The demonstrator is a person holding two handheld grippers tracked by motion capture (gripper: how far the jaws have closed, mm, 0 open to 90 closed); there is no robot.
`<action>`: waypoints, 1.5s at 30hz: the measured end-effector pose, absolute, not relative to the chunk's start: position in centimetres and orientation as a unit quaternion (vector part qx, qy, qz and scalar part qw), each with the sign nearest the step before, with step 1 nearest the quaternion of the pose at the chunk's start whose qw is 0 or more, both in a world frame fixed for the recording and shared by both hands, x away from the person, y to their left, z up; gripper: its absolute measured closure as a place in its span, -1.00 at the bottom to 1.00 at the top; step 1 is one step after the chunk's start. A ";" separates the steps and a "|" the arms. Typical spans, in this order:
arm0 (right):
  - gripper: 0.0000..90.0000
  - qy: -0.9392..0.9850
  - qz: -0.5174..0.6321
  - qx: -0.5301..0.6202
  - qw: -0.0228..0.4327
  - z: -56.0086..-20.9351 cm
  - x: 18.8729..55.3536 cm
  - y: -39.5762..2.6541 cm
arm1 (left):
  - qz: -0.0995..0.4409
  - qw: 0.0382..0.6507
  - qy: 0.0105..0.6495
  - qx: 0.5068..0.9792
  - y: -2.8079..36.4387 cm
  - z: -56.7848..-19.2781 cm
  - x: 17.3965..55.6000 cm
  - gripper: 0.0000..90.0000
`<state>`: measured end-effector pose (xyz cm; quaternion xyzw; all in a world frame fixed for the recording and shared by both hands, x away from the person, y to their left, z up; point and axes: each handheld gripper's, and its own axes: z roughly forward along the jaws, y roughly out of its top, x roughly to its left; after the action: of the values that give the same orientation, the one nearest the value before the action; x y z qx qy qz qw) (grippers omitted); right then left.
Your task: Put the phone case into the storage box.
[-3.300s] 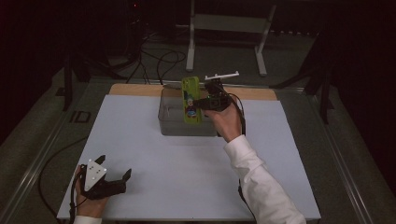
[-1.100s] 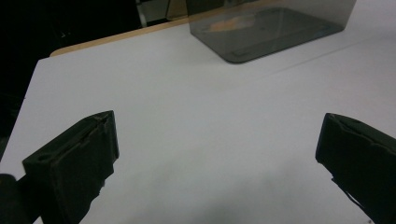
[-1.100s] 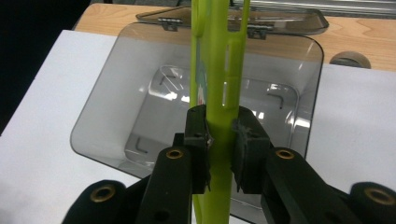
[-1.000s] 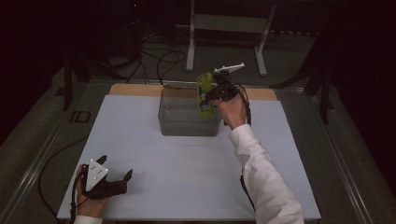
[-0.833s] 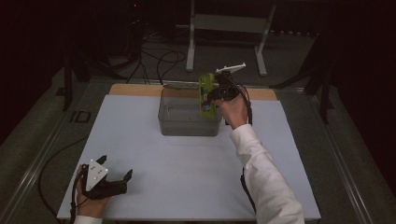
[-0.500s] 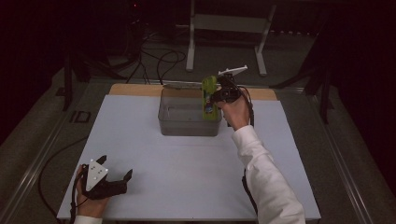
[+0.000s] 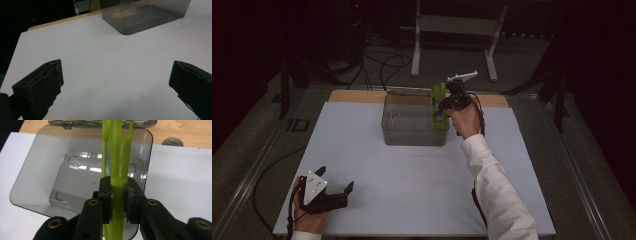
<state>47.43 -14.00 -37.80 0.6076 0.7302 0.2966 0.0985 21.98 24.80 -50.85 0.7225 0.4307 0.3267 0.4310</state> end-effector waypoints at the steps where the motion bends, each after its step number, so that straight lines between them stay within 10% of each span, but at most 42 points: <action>1: 0.73 0.730 0.295 0.609 0.098 -37.9 47.5 -14.0 | 0.327 0.431 0.431 0.722 24.8 -50.8 22.0 -1.00; 45: 0.73 0.732 0.257 0.624 0.093 -40.5 49.0 -13.8 | 0.327 0.432 0.431 0.722 24.8 -50.8 21.9 -1.00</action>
<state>49.03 -13.81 -40.47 0.6237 0.7324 0.2568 0.0925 21.94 24.77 -50.83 0.7216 0.4309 0.3267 0.4323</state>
